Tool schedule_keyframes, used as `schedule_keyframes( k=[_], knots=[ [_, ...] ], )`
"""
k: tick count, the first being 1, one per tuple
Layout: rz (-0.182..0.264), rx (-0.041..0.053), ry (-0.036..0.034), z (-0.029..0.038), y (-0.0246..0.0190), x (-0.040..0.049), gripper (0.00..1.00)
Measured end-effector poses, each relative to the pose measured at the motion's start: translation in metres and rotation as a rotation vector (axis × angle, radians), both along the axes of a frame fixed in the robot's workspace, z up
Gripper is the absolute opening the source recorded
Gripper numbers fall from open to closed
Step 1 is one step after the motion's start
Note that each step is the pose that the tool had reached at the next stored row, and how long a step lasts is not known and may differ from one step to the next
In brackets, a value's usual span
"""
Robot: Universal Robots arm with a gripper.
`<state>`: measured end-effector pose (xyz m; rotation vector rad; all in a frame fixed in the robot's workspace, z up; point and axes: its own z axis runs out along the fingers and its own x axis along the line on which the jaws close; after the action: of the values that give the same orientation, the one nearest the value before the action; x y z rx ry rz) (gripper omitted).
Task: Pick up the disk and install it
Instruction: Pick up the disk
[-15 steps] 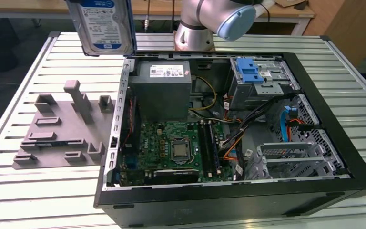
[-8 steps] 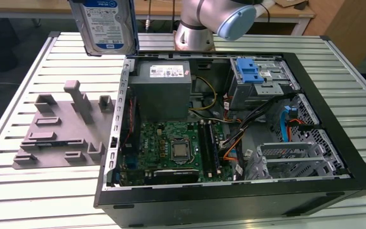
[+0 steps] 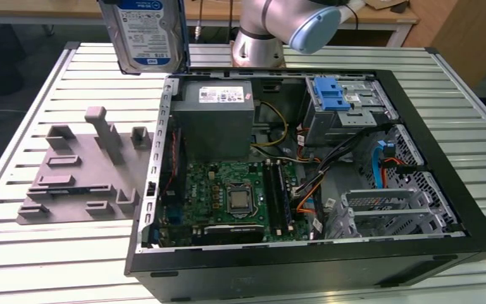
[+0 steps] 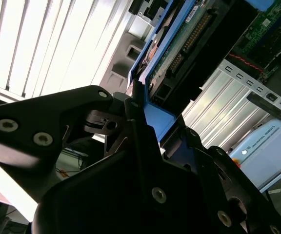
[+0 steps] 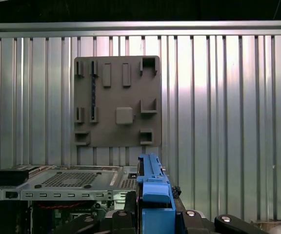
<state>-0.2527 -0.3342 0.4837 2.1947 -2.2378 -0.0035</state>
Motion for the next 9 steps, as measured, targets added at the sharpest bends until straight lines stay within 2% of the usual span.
schedule_keyframes(
  k=[3,9],
  knots=[
    [0.000,0.0000,0.0000,0.0000,-0.0019,0.0017,0.36],
    [-0.004,-0.0001,0.0000,0.0000,-0.0129,0.0017,0.36]
  ],
)
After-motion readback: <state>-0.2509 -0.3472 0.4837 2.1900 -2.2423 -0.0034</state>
